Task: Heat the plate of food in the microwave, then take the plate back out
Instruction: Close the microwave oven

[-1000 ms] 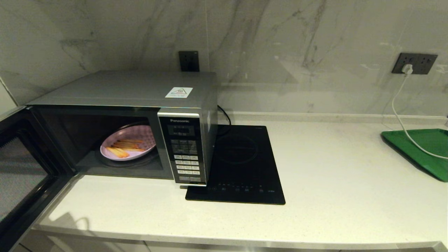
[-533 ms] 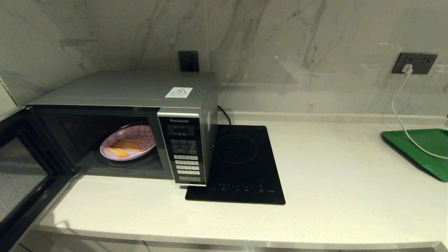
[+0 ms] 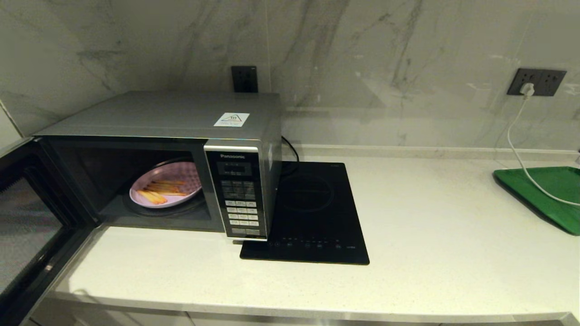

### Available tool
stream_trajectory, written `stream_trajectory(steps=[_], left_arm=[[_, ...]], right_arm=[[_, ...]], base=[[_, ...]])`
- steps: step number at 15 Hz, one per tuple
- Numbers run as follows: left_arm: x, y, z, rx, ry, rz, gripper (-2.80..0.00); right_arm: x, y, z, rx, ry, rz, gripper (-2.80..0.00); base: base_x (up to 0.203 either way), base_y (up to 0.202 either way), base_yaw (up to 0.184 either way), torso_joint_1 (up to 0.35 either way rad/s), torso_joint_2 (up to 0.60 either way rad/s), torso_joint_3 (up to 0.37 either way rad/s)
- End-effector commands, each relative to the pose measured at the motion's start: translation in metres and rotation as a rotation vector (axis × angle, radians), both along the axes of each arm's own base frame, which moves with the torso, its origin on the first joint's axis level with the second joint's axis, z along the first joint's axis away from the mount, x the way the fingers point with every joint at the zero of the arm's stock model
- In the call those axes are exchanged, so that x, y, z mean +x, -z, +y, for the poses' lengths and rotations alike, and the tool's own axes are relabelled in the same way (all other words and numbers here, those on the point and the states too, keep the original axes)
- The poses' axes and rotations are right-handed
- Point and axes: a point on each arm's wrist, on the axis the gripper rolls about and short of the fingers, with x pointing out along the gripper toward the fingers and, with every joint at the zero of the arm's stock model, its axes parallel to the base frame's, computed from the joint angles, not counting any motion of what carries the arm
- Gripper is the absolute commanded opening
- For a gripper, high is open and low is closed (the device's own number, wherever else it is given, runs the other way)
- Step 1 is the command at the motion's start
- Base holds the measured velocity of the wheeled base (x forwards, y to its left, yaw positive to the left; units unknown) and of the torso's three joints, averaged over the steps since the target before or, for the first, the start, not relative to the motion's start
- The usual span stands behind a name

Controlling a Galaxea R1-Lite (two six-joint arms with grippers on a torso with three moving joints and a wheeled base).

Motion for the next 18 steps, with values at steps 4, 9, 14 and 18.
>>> stream_trajectory(steps=[4, 9, 14, 18], left_arm=[[-0.001, -0.002, -0.028, -0.083, 0.106, 0.008, -2.80], [-0.010, -0.001, -0.090, -0.143, 0.306, 0.009, -2.80], [0.004, 0.015, -0.159, -0.236, 0.506, 0.074, -2.80], [0.074, 0.042, -0.222, -0.059, 0.292, -0.001, -2.80]], right_arm=[[0.000, 0.000, 0.000, 0.001, -0.001, 0.001, -2.80], [0.000, 0.000, 0.000, 0.001, 0.001, 0.002, -2.80], [0.000, 0.000, 0.000, 0.001, 0.001, 0.002, -2.80], [0.000, 0.000, 0.000, 0.001, -0.001, 0.001, -2.80]], base=[[0.000, 0.000, 0.000, 0.000, 0.00, 0.000], [0.000, 0.000, 0.000, 0.000, 0.00, 0.000], [0.000, 0.000, 0.000, 0.000, 0.00, 0.000], [0.000, 0.000, 0.000, 0.000, 0.00, 0.000]])
